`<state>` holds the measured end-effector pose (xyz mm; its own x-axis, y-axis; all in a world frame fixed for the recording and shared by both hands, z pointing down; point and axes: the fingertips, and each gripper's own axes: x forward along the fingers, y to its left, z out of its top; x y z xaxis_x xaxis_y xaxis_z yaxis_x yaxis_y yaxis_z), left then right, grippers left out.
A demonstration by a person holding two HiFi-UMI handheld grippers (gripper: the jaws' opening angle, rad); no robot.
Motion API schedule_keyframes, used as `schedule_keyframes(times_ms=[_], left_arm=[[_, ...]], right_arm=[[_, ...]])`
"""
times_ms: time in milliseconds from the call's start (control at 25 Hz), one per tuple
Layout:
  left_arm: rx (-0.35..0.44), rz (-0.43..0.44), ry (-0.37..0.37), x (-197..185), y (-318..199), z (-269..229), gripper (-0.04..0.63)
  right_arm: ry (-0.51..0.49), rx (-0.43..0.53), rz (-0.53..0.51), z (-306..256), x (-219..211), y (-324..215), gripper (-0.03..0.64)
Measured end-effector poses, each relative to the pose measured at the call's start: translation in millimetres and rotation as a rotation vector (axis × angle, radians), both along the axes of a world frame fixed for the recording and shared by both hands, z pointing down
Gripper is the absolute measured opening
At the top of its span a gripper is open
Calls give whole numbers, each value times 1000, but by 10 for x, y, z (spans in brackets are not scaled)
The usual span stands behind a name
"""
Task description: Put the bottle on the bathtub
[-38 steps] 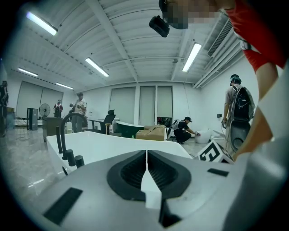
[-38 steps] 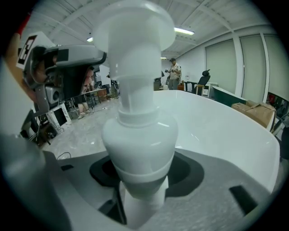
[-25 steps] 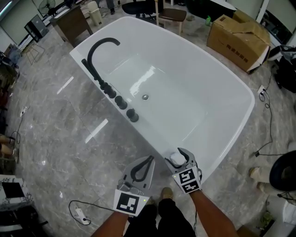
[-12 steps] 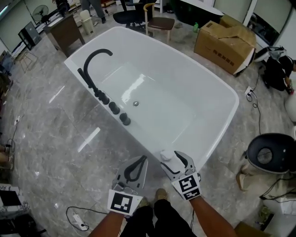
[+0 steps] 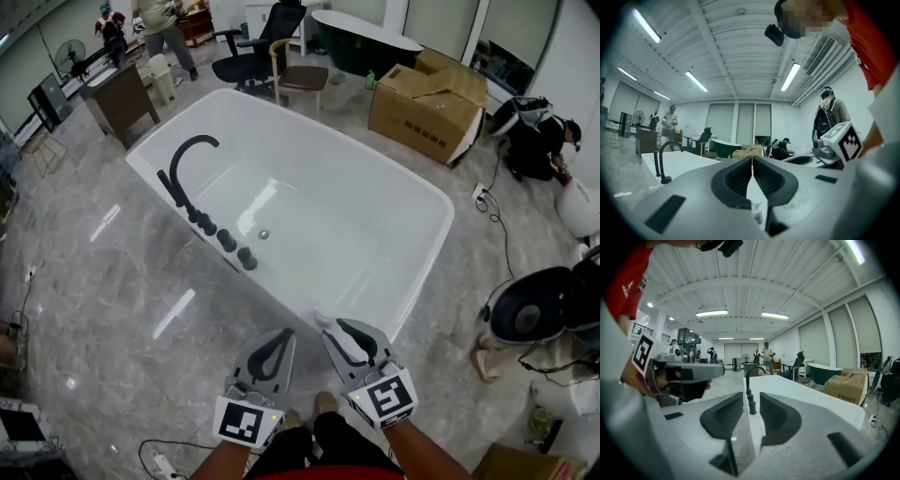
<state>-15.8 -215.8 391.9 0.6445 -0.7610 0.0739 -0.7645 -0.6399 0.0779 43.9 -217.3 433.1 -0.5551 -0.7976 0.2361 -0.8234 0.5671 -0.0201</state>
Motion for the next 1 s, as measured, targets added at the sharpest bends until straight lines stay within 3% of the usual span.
schedule_keyframes(times_ms=[320, 560, 1000], left_arm=[[94, 17, 73, -8, 272, -682, 14], [129, 71, 63, 40, 518, -883, 14], [135, 73, 74, -4, 671, -968, 14]], right_arm=[[-70, 92, 46, -711, 10, 329, 6], [-97, 129, 54, -941, -6, 555, 6], [-84, 169, 75, -1113, 67, 746, 3]])
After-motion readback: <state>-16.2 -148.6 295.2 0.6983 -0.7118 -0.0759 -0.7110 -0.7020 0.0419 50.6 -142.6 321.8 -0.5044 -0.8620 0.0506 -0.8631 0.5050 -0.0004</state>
